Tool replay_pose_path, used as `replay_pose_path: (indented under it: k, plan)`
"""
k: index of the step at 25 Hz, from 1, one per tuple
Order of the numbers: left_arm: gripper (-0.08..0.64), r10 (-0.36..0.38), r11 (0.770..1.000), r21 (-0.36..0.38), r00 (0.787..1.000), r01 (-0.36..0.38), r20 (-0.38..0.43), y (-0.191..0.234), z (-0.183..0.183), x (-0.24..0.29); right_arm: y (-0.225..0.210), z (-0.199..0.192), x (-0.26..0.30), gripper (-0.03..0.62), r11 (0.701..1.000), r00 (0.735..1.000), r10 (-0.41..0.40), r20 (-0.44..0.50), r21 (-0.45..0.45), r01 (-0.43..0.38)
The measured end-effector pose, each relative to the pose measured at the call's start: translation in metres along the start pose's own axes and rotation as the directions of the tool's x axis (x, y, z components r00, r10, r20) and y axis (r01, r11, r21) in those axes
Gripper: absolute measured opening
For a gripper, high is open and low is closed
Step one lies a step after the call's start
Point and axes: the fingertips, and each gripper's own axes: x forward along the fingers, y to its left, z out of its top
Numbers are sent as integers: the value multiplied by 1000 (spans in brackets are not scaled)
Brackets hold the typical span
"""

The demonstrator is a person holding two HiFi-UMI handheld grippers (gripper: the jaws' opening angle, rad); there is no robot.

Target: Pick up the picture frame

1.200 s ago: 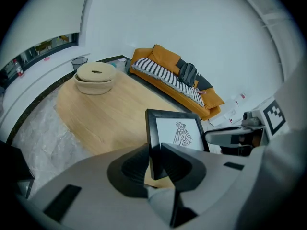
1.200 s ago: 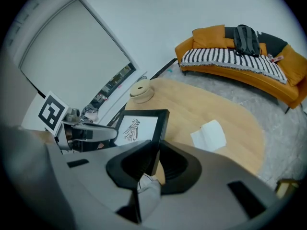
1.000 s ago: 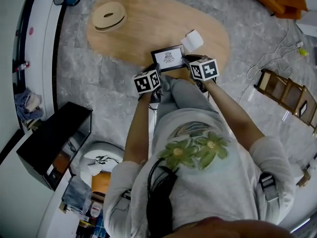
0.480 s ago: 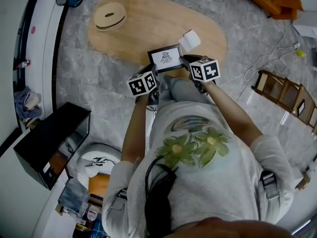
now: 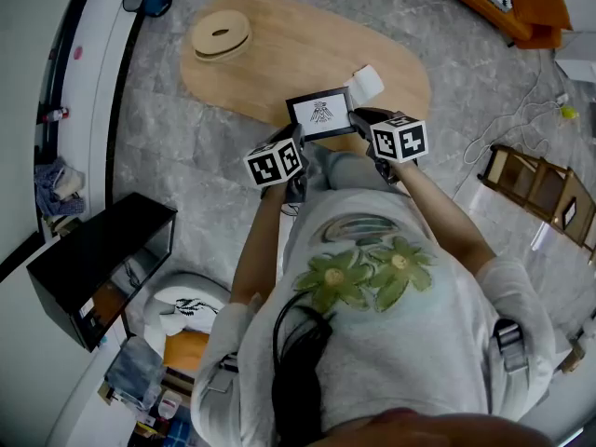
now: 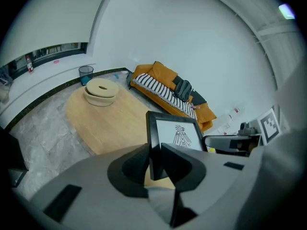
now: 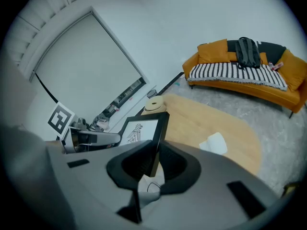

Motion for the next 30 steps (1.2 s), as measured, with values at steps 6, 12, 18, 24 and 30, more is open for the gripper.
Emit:
replay_pose_path:
  k: [6, 12, 18, 24, 30]
  plan:
    - [87, 2, 1000, 10, 998, -3, 56, -9, 16, -19, 12, 15, -13, 54, 1000, 999, 14, 48, -20, -13]
    - [87, -16, 1000, 5, 995, 15, 100, -19, 26, -34, 21, 30, -28, 54, 999, 994, 26, 104, -31, -23]
    - [87, -29, 1000, 1, 990, 30, 140, -29, 36, -50, 32, 44, -44, 52, 999, 986, 41, 161, -38, -36]
    - [87, -30, 999, 16, 985, 28, 172, -33, 41, -61, 39, 50, -52, 51, 998, 980, 53, 190, -55, -43]
    - [87, -28, 999, 38, 981, 21, 193, -36, 44, -68, 44, 53, -57, 48, 997, 974, 61, 217, -68, -47]
